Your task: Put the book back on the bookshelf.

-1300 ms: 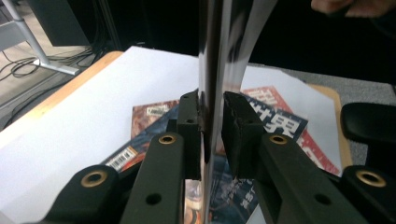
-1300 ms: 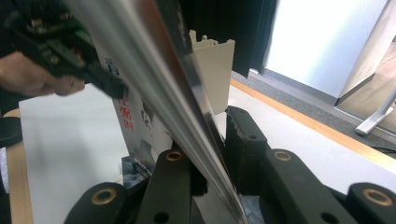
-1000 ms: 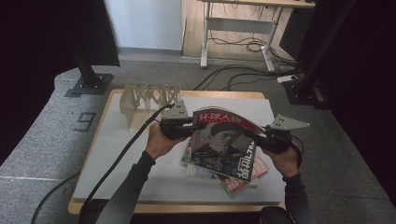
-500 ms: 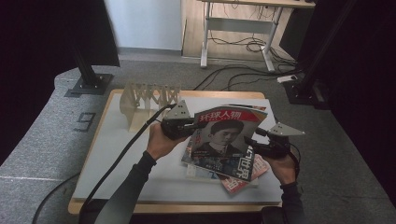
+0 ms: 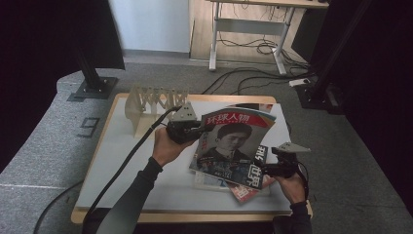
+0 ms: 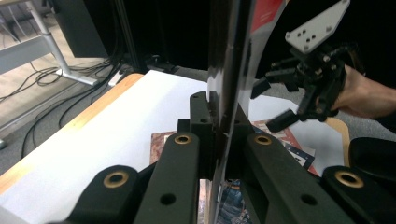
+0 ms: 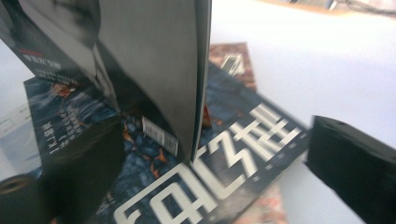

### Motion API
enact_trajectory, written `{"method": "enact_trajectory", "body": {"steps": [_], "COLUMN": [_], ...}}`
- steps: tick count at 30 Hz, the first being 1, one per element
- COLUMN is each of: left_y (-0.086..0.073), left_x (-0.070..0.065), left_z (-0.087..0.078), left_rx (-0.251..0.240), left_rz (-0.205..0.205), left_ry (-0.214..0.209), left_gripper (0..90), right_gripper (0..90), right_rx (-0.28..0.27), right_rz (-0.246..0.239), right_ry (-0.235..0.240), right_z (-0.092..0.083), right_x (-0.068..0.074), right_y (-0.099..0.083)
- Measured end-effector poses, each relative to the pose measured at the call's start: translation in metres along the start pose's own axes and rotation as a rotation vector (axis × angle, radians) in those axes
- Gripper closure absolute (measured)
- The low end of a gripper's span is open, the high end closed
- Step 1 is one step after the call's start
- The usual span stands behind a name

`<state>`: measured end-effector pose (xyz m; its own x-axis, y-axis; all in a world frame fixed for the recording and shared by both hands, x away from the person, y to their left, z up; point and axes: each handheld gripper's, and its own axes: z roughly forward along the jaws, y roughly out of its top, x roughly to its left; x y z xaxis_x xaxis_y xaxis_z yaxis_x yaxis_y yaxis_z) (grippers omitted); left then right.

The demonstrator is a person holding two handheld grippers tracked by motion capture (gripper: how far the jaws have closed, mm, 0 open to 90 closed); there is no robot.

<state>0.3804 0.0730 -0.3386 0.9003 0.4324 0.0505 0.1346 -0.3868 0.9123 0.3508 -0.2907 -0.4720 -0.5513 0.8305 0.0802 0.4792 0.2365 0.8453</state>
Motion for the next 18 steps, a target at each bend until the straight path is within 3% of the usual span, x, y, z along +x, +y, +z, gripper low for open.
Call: {"method": "enact_trajectory", "body": {"steps": [6, 15, 18], "left_y": [0.002, 0.004, 0.004], "left_x": [0.003, 0.006, 0.007], "left_z": [-0.006, -0.018, -0.021], "left_rx": [0.019, 0.029, 0.030], "left_rz": [-0.013, -0.031, -0.039], "left_ry": [0.032, 0.058, 0.063], "left_gripper": [86.8, 86.9, 86.9], "right_gripper": [0.0, 0.0, 0.0], "right_rx": [0.050, 0.119, 0.103], "right_rz": [0.000, -0.029, 0.022], "right_ry": [0.015, -0.065, -0.036], "right_z": [0.015, 0.027, 0.029], "right_x": [0.004, -0.001, -0.005], "right_y": [-0.016, -0.032, -0.036]}}
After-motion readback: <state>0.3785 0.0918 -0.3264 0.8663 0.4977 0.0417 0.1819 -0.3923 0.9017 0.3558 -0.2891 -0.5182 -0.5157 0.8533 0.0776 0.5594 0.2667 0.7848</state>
